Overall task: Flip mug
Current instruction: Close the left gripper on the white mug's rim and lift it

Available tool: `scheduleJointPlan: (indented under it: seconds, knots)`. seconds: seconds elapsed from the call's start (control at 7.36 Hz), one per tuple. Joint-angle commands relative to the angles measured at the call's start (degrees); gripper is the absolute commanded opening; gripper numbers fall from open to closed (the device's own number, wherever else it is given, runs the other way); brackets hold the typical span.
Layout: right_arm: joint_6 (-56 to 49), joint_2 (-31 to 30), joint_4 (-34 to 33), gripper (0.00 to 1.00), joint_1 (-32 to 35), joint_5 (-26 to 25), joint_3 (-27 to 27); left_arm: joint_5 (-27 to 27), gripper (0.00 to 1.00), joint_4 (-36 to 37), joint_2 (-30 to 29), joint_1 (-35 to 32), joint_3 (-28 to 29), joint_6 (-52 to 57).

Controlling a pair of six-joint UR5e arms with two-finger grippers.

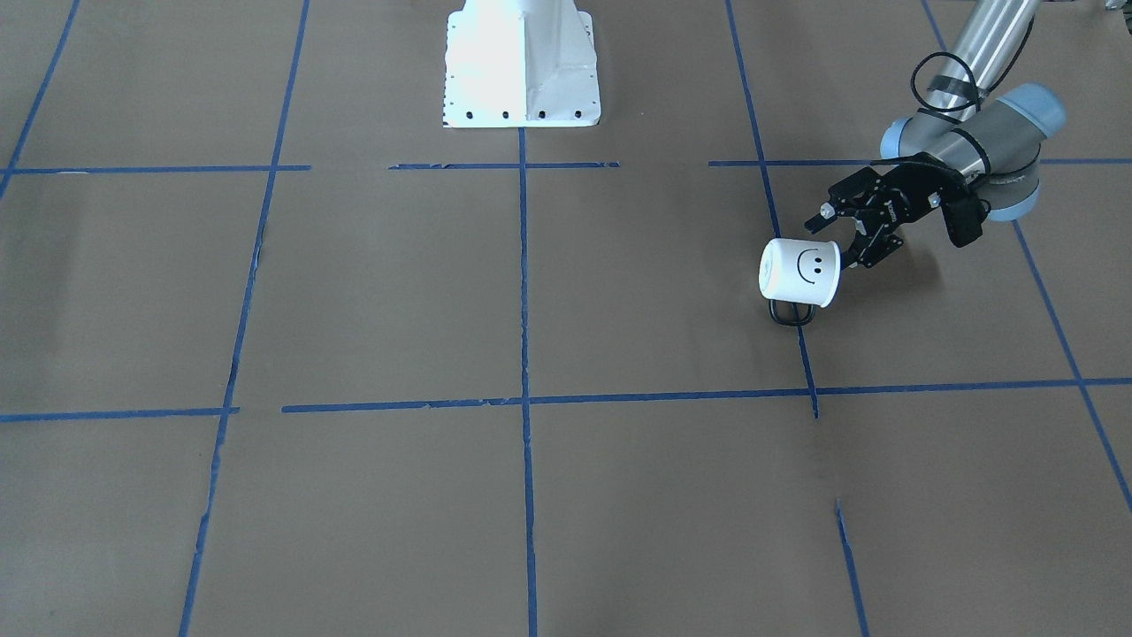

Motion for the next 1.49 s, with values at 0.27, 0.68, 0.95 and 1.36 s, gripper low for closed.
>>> scheduleJointPlan:
  seconds: [0.27, 0.68, 0.95, 1.36]
  knots:
    - [0.0, 0.05, 0.0, 1.0, 0.0, 0.0, 0.03, -7.63, 0.0, -1.86, -2.06, 0.83, 1.03, -7.7]
    - [0.0, 0.05, 0.0, 1.0, 0.0, 0.0, 0.03, -7.73, 0.0, -2.04, -3.02, -0.65, 0.33, -11.47]
    - [0.0, 0.05, 0.0, 1.0, 0.0, 0.0, 0.03, -16.36, 0.0, 1.8, -7.85, -7.13, -0.72, -16.05]
    - [0.0, 0.05, 0.0, 1.0, 0.0, 0.0, 0.03, -33.8, 0.0, 30.33, -8.48, -12.87, -14.57, -15.54]
